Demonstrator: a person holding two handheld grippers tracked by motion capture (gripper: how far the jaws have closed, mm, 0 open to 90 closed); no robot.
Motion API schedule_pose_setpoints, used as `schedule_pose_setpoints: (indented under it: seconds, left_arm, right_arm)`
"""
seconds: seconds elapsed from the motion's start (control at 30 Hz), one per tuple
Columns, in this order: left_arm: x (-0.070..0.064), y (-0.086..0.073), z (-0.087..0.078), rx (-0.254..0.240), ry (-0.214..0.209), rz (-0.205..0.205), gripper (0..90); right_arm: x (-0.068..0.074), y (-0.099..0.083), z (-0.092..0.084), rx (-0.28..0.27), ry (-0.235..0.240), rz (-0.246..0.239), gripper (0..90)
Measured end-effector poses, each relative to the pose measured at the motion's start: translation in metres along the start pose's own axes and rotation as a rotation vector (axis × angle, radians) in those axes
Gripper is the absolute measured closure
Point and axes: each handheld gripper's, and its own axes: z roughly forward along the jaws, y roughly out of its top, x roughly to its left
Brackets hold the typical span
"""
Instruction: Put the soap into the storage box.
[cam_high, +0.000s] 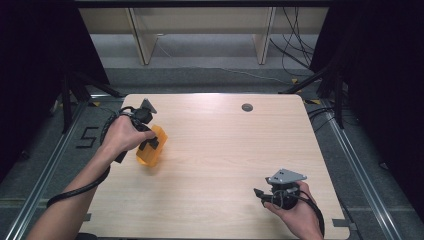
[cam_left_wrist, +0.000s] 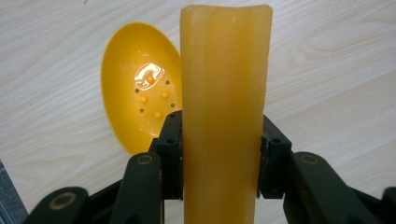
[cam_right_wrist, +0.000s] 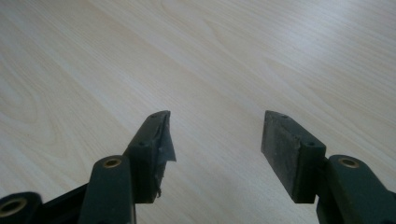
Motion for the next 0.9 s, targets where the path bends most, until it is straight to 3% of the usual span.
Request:
schedule_pose_setpoints:
  seconds: [0.23, 0.33, 0.37, 0.43, 0.47, 0.5, 0.83, 0.9]
  left_arm:
    - [0.002, 0.002, 0.001, 0.001, 0.011, -0.019, 61.0]
    - [0.004, 0.004, 0.0, 0.01, 0.015, -0.003, 61.0]
    - [0.003, 0.004, 0.001, 0.012, 0.014, -0.034, 61.0]
    - [0.006, 0.005, 0.0, 0.013, 0.023, -0.013, 61.0]
    - [0.004, 0.005, 0.001, 0.008, 0.021, -0.049, 61.0]
    - [0.005, 0.006, 0.001, 0.009, 0.022, -0.054, 61.0]
    - [0.011, 0.01, 0.003, 0.008, 0.029, -0.092, 61.0]
    - [0.014, 0.011, 0.003, 0.014, 0.03, -0.084, 61.0]
  right_arm:
    - [0.0, 0.0, 0.0, 0.002, 0.0, -0.001, 43.0]
    - [0.0, 0.0, 0.0, 0.002, 0.001, 0.0, 43.0]
    - [0.0, 0.0, 0.0, 0.003, 0.001, 0.0, 43.0]
    - [0.0, 0.0, 0.0, 0.003, 0.001, -0.001, 43.0]
    - [0.0, 0.0, 0.0, 0.003, 0.001, -0.001, 43.0]
    - [0.0, 0.0, 0.0, 0.003, 0.0, -0.002, 43.0]
    - [0.0, 0.0, 0.0, 0.003, 0.002, -0.001, 43.0]
    - [0.0, 0.0, 0.0, 0.003, 0.002, 0.0, 43.0]
